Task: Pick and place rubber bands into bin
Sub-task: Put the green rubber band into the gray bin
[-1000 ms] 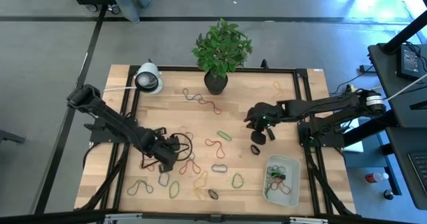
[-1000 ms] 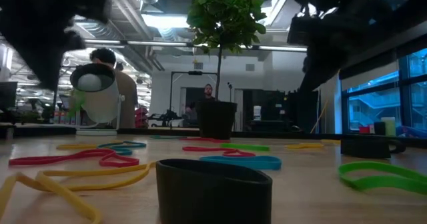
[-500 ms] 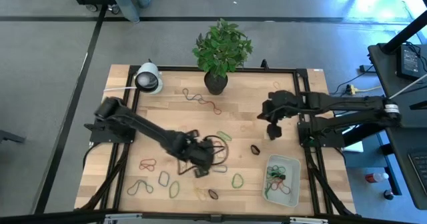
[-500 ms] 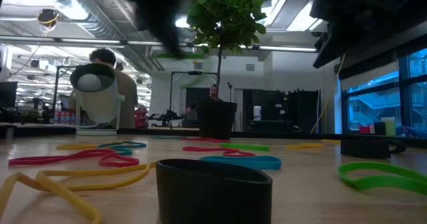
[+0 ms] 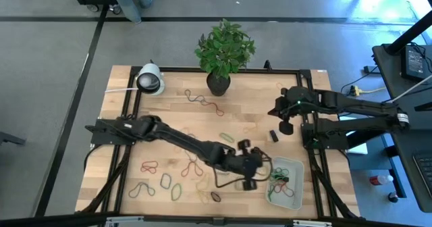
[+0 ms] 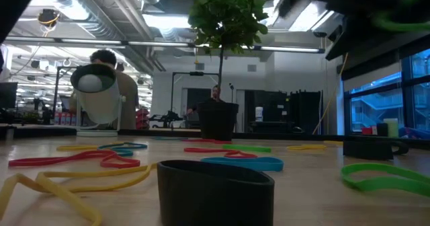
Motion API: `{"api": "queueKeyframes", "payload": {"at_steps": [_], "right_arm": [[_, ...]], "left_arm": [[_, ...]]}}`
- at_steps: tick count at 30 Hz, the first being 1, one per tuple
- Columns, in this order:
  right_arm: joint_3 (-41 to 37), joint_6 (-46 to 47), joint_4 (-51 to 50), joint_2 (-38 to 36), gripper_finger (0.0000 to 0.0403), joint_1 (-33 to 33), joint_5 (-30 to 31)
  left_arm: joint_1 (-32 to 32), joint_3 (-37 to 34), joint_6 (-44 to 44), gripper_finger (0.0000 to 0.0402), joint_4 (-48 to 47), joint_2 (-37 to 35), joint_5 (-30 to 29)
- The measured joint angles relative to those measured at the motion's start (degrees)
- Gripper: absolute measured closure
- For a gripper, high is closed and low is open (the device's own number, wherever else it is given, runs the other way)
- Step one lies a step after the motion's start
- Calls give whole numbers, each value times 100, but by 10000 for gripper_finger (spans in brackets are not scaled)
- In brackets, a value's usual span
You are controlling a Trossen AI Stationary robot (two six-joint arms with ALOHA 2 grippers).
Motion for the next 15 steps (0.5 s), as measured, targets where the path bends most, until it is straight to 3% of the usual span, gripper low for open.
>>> {"api": "queueKeyframes", "payload": {"at_steps": [6,15], "right_arm": [[0,158,-193,-344,399,3,-452],[0,348,-216,-659,399,7,-544]], "left_arm": [[165,782,370,400,1173,939,181],[504,864,-72,396,2349,1603,839]]}}
